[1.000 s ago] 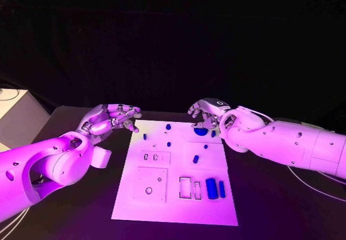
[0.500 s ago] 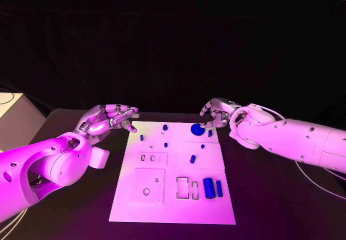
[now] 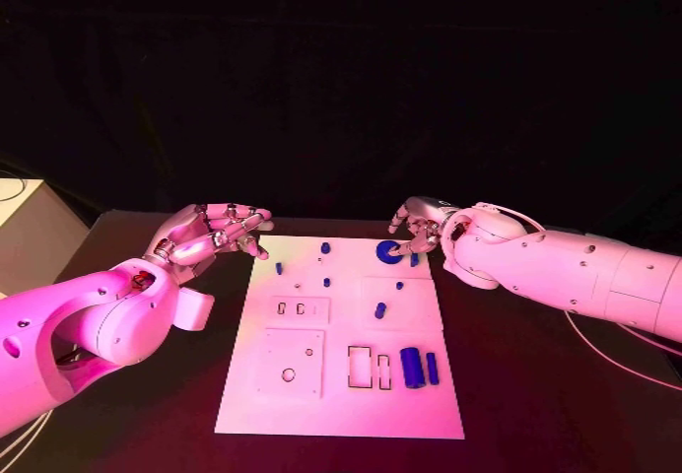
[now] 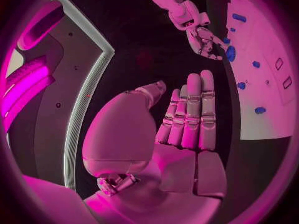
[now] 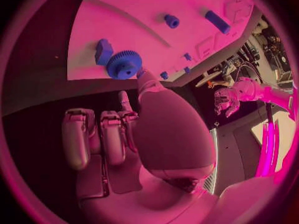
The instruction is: Assemble the parts on the task board
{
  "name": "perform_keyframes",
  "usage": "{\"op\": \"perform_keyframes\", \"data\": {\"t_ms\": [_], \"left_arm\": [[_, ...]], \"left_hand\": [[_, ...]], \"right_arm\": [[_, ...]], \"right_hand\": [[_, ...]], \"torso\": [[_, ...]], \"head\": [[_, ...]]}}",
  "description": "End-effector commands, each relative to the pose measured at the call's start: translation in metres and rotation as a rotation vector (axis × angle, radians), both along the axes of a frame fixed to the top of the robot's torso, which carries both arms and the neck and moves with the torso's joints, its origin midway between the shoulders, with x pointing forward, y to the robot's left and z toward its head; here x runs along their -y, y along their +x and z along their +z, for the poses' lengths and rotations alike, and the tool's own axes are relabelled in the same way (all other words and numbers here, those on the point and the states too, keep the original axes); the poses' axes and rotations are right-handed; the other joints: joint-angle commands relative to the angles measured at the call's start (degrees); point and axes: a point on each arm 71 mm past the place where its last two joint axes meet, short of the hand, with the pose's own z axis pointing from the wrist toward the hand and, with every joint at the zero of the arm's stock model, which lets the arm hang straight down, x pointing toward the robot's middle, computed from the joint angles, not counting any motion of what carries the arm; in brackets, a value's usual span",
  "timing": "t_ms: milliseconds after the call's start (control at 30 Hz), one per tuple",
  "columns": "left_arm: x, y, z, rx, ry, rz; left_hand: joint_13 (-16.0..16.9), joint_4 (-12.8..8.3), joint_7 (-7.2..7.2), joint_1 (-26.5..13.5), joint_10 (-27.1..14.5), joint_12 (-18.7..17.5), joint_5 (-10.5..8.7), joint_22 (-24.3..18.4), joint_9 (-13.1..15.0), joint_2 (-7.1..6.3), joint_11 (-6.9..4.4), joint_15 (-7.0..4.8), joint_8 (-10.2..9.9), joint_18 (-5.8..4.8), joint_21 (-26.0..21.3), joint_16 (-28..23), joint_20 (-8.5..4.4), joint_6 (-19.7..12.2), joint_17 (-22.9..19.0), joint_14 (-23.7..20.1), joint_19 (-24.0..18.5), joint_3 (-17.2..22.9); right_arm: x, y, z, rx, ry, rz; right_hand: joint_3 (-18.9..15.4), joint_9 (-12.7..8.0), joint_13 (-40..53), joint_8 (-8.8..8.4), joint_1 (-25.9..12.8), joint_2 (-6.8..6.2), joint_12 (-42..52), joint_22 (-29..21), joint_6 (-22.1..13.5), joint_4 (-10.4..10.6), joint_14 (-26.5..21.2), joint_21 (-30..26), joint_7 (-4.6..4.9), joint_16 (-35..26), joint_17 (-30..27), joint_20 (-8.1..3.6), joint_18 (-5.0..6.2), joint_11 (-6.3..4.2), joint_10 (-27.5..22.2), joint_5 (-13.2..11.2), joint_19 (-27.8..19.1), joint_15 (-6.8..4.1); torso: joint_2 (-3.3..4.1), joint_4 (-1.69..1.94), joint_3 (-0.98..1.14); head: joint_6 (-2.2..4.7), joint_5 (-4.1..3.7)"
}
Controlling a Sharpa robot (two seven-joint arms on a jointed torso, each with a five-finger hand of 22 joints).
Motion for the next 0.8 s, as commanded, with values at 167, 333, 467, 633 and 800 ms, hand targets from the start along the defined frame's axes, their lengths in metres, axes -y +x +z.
{"op": "perform_keyframes", "data": {"t_ms": [167,333,467,633,800], "left_arm": [[0.003,-0.0008,0.0015,0.008,-0.007,-0.023],[0.0033,-0.0006,0.0014,0.007,-0.007,-0.023],[0.003,-0.0005,0.0013,0.006,-0.006,-0.022],[0.0024,-0.0004,0.0012,0.006,-0.005,-0.02],[0.0018,-0.0002,0.0011,0.005,-0.004,-0.018]], "left_hand": [[0.1,-0.2,0.32,-0.5,-0.1,-0.2,0.11,0.1,0.1,0.14,0.08,0.11,-0.2,0.03,0.4,0.3,0.01,0.0,0.1,-0.3,-0.3,0.2],[0.1,-0.2,0.32,-0.5,-0.1,-0.2,0.11,0.1,0.1,0.14,0.08,0.11,-0.2,0.03,0.4,0.3,0.01,0.0,0.1,-0.3,-0.3,0.2],[0.1,-0.3,0.34,-0.5,-0.2,-0.2,0.11,0.2,0.1,0.18,0.08,0.1,-0.2,0.05,0.5,0.4,0.02,-0.1,0.1,-0.4,-0.5,0.2],[0.1,-0.3,0.34,-0.5,-0.2,-0.2,0.11,0.2,0.1,0.18,0.08,0.1,-0.2,0.05,0.5,0.4,0.02,-0.1,0.1,-0.4,-0.5,0.2],[0.1,-0.3,0.34,-0.5,-0.2,-0.2,0.11,0.2,0.1,0.18,0.08,0.1,-0.2,0.05,0.5,0.4,0.02,-0.1,0.1,-0.4,-0.5,0.2]], "right_arm": [[-0.0037,-0.0004,-0.0085,-0.055,-0.025,-0.006],[-0.0059,-0.0017,-0.0105,-0.057,-0.043,0.003],[-0.0064,-0.0022,-0.0112,-0.054,-0.056,0.007],[-0.0047,-0.0019,-0.0111,-0.045,-0.064,0.001],[-0.0025,-0.0017,-0.0107,-0.038,-0.065,-0.005]], "right_hand": [[0.2,-0.1,12.5,0.73,-0.3,0.4,0.2,8.3,-0.2,-0.1,5.7,0.3,0.16,0.2,14.5,0.51,-0.91,0.33,4.2,1.5,2.7,0.5],[0.4,0.0,12.6,0.91,-0.1,0.45,0.2,8.3,-0.1,-0.2,5.7,0.3,0.14,0.2,14.5,0.53,-0.91,0.32,4.2,2.0,2.7,0.51],[0.9,0.0,12.7,1.35,0.2,0.52,0.3,8.6,0.4,-0.3,5.8,0.5,0.0,0.2,14.6,0.51,-0.96,0.21,4.3,3.4,2.8,0.44],[1.5,0.1,12.8,1.74,0.2,0.62,0.4,8.6,0.8,-0.2,5.7,0.5,-0.12,0.2,14.5,0.44,-0.95,0.09,4.3,4.8,2.8,0.35],[1.9,0.1,12.9,1.95,-0.2,0.73,0.4,8.7,1.0,-0.1,5.7,0.5,-0.2,0.2,14.5,0.39,-0.96,0.02,4.4,5.9,2.8,0.28]], "torso": [[0.2,0.25,0.04],[0.14,0.1,0.07],[0.13,0.08,0.1],[0.08,0.16,0.06],[0.1,0.16,0.03]], "head": [[-0.15,-0.01],[-0.31,0.11],[-0.32,0.08],[-0.55,0.12],[-0.65,0.14]]}}
